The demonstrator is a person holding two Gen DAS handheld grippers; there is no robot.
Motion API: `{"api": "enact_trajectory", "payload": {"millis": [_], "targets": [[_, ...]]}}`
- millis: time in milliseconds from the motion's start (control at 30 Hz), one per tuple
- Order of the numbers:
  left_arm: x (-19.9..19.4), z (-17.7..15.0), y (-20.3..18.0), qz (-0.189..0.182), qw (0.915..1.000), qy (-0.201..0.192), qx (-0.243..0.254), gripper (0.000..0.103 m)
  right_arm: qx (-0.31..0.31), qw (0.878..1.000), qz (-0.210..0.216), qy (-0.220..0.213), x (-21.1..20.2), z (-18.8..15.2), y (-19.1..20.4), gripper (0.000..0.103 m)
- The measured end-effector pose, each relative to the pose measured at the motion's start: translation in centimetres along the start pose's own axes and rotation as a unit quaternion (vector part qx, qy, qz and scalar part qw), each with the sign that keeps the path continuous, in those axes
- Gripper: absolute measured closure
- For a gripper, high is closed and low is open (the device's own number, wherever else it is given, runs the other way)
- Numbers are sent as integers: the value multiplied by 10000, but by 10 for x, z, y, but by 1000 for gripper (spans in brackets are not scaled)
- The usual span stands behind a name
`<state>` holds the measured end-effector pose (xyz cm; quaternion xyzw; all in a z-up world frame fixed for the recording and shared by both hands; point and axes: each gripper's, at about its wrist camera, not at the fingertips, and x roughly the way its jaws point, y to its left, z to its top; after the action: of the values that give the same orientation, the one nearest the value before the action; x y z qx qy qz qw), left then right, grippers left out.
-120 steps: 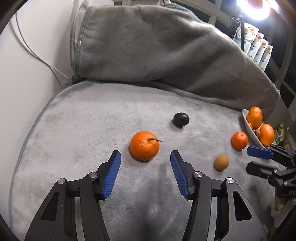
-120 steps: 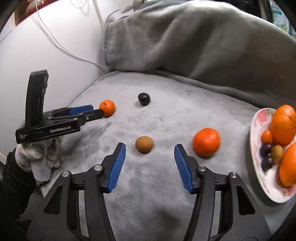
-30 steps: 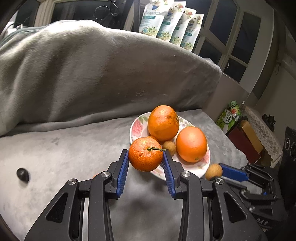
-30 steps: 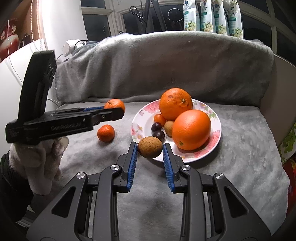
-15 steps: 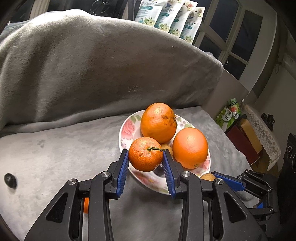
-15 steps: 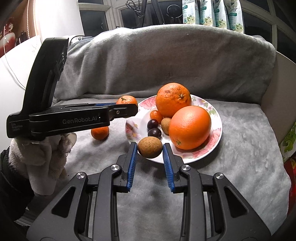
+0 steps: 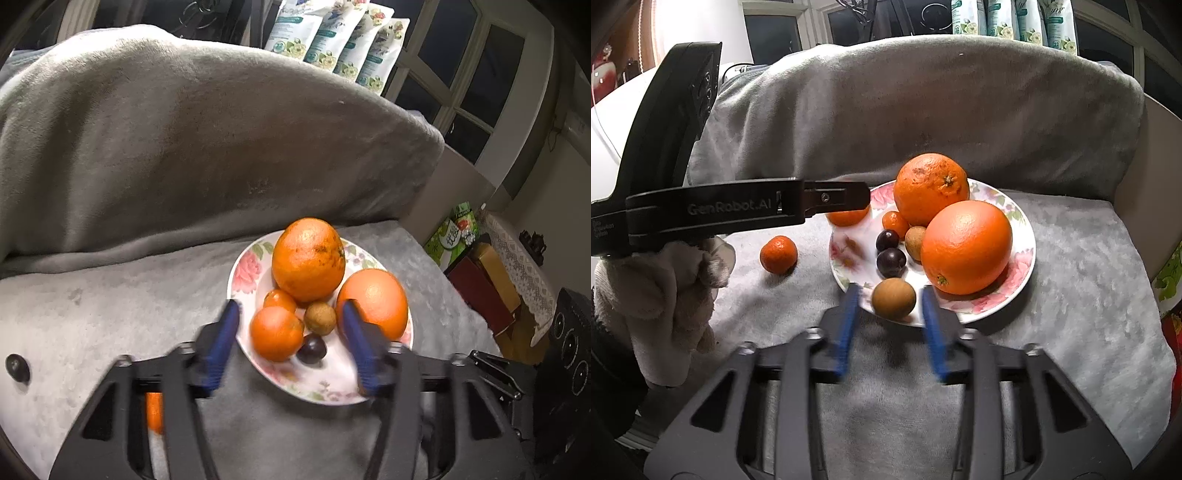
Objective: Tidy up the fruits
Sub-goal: 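Open the left gripper over the plate while the right gripper releases the kiwi there, then withdraw both grippers from the plate, left gripper toward the last tangerine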
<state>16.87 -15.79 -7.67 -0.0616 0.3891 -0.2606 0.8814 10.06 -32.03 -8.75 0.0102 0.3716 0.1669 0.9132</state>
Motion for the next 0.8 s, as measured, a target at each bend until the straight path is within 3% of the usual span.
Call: {"api": "enact_trajectory", "payload": {"millis": [33,200,300,400,500,800], "targets": [[-1,1,0,-12,10000,-16,-17,42,-2,10000,-8,-50,-1,0,0,43],[-2,3,0,-3,10000,-1,-31,36,-24,9999,3,-130,-7,0,0,42],[-4,4,-2,90,10000,-7,-32,30,-36,9999,-12,-144,-9,-1,1,27],[-6,5,-3,151,9999,-17,-68,22,-49,9998,-37,-179,-12,-2,3,23],[-9,6,-5,222,9997,-36,-58,22,-79,9997,-47,-209,-15,-2,5,16],[-20,5,-14,431,9989,-166,112,22,-87,9995,-43,-296,-21,0,8,16]]}}
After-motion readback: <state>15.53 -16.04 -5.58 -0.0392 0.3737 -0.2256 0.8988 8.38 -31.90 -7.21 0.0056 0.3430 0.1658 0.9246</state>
